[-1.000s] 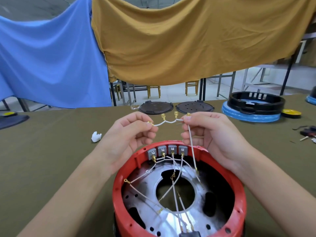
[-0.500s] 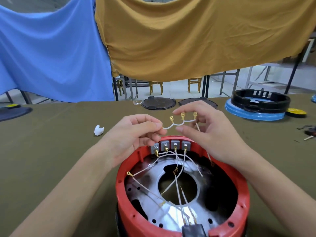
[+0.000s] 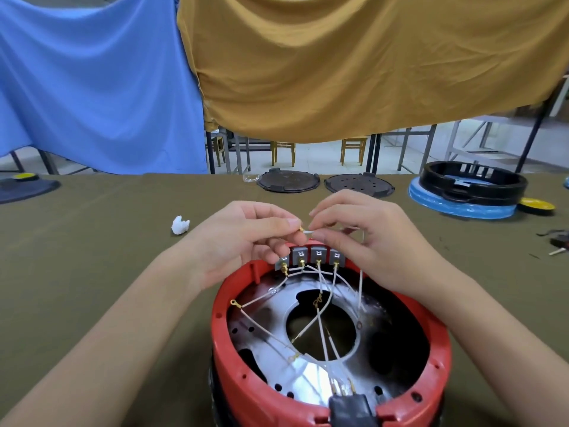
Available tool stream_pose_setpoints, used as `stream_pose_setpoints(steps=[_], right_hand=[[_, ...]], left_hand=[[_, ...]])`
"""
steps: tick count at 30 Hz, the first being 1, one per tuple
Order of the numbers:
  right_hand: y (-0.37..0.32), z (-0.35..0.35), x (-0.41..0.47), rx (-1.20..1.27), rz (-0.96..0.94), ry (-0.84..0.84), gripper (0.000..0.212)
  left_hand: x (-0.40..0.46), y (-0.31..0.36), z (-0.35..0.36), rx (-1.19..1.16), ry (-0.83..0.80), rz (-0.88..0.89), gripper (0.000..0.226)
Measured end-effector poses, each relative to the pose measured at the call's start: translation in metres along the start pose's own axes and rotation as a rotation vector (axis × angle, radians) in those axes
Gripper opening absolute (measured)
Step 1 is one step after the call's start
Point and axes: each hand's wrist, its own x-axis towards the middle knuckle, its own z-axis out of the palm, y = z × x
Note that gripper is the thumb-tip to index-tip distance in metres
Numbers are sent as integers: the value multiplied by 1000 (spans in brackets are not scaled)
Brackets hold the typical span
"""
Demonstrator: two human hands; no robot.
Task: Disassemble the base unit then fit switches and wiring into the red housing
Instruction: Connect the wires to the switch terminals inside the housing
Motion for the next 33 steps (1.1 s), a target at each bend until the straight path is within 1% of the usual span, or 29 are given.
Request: stream_pose_setpoints(steps=[2,5,7,10,13,16,19,22,25,28,33], right_hand=[[-1,0,1,72,73,-3,10],[-1,-1,2,262,207,-16,7],[-1,-1,3,306,238,-56,6],[-3,1,3,325,242,-103,3],[-3,2,4,321,249,-107,8],[-4,3,7,273,255,-108,8],[-5,-1,12,198,247,-169,5],[-8,-4,21,121,220,-245,7],[-10,2,25,85,189,-290,9],[-9,13,22,95,208,-288,8],[-3,22,18,65,242,-216,10]], left_hand=[[0,-1,-2,100,14,53,12],[2,-5,-3,303,47,154,14],[4,-8,-3,388,48,200,10],[5,-12,-5,436,44,226,11],[5,-12,-8,438,32,240,16],[5,-13,-10,452,32,258,16],[6,-14,-15,470,62,242,17],[9,-17,-20,534,110,205,12],[11,-20,-23,571,128,101,17],[9,-21,-23,577,61,1,20],[5,-18,-23,562,-18,-40,34]])
